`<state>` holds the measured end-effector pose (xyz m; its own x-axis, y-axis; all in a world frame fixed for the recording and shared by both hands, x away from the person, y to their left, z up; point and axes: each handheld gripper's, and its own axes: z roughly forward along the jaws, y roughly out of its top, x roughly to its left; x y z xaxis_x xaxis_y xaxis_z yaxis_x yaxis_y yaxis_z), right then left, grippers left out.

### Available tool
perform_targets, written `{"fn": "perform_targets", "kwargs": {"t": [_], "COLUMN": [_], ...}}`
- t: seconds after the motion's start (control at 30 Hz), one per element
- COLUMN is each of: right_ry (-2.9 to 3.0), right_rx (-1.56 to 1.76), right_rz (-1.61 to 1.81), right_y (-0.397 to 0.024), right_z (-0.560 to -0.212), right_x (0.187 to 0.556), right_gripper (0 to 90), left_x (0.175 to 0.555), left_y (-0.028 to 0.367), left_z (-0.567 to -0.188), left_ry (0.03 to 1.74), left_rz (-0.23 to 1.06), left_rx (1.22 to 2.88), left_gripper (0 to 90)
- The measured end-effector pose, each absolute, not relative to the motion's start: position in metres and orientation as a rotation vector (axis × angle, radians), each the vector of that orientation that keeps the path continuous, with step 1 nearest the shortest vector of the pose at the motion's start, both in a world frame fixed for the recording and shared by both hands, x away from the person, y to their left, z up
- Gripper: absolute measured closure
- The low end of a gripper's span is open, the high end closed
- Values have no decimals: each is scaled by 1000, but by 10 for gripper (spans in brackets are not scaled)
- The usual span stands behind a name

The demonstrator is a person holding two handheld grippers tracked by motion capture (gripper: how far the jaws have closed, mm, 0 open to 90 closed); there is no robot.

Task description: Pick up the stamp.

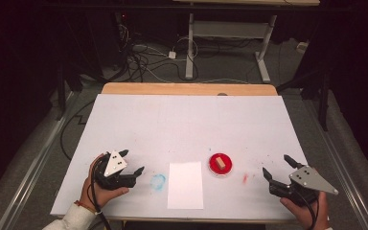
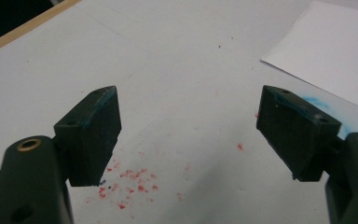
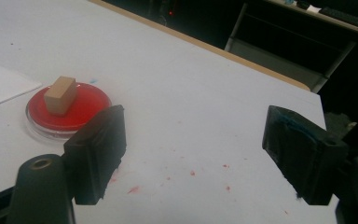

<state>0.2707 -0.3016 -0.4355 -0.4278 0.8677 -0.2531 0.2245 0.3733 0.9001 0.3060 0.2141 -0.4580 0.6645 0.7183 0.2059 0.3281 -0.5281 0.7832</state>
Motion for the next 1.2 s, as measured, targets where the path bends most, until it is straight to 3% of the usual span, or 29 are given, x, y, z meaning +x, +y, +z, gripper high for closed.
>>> {"fn": "perform_targets", "kwargs": {"t": [0.53, 0.87, 1.2], "right_ry": [1912, 2042, 2180], "right_rx": [1006, 1002, 931], "right_rz": [1132, 1110, 1069], "right_y": [-299, -250, -204], "right_z": [-416, -412, -424], "right_x": [288, 300, 312], "right_gripper": [295, 367, 385], "left_x": [297, 297, 298], "left_y": [216, 211, 213], "left_z": [-461, -463, -463], "left_ry": [815, 801, 793], "left_rz": [657, 642, 663], "left_rx": [2170, 2196, 2189], "left_gripper": [212, 212, 212]}}
